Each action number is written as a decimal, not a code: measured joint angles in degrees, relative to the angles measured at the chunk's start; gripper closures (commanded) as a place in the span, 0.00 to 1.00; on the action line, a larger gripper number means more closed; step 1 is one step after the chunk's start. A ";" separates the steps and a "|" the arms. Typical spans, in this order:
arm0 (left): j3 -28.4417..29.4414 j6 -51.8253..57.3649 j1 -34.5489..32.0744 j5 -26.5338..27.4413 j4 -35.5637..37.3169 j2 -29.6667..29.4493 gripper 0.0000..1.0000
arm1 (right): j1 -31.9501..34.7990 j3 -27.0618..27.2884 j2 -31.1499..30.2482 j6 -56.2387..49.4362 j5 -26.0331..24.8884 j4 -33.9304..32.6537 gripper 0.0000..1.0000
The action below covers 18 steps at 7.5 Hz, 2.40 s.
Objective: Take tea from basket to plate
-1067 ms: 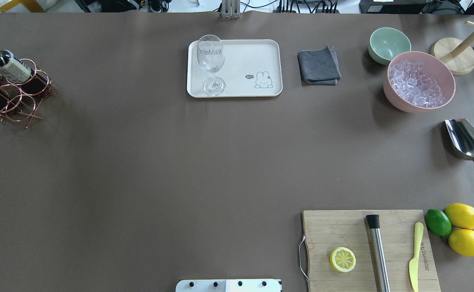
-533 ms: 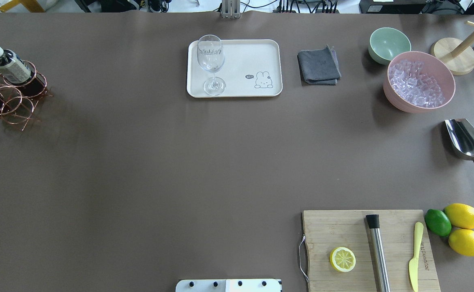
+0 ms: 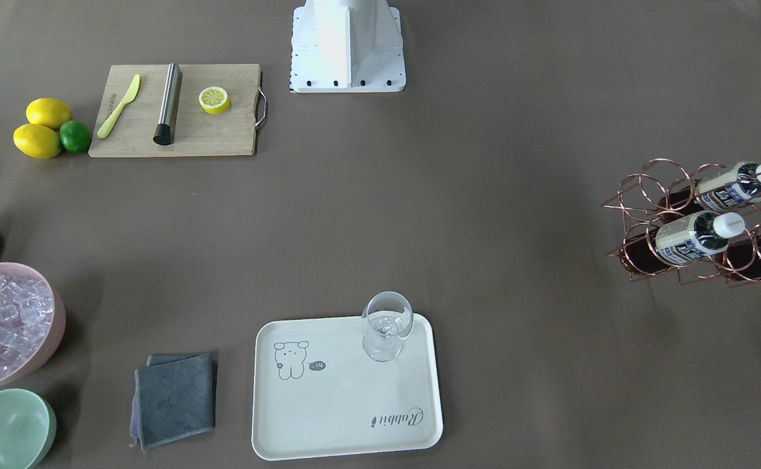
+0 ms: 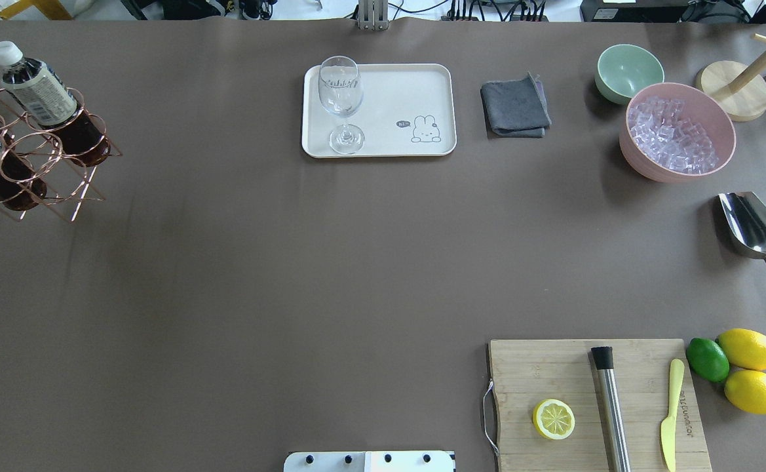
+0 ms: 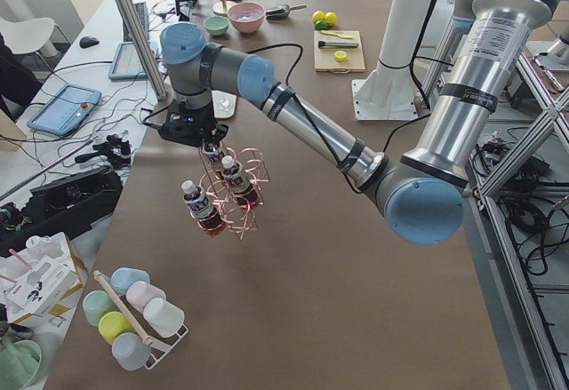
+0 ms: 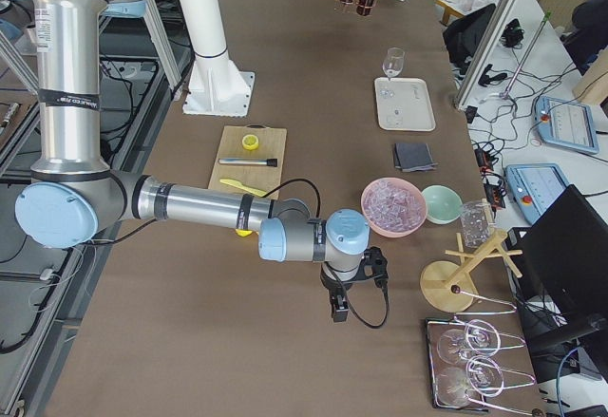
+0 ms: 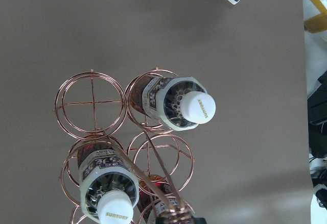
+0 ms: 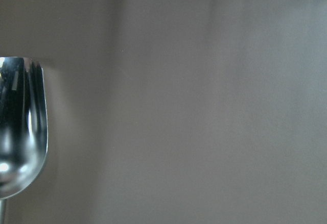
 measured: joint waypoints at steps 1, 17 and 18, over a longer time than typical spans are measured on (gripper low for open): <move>-1.92 -3.71 1.96 -0.01 2.19 -1.37 1.00 | -0.02 0.01 0.00 0.00 0.00 0.00 0.00; -16.94 -60.37 36.37 10.18 3.83 -19.09 1.00 | -0.35 -0.06 0.00 -0.01 -0.68 0.00 0.00; -15.48 -60.71 37.78 11.41 3.15 -21.14 1.00 | -0.37 -0.07 0.00 0.00 -0.69 0.00 0.00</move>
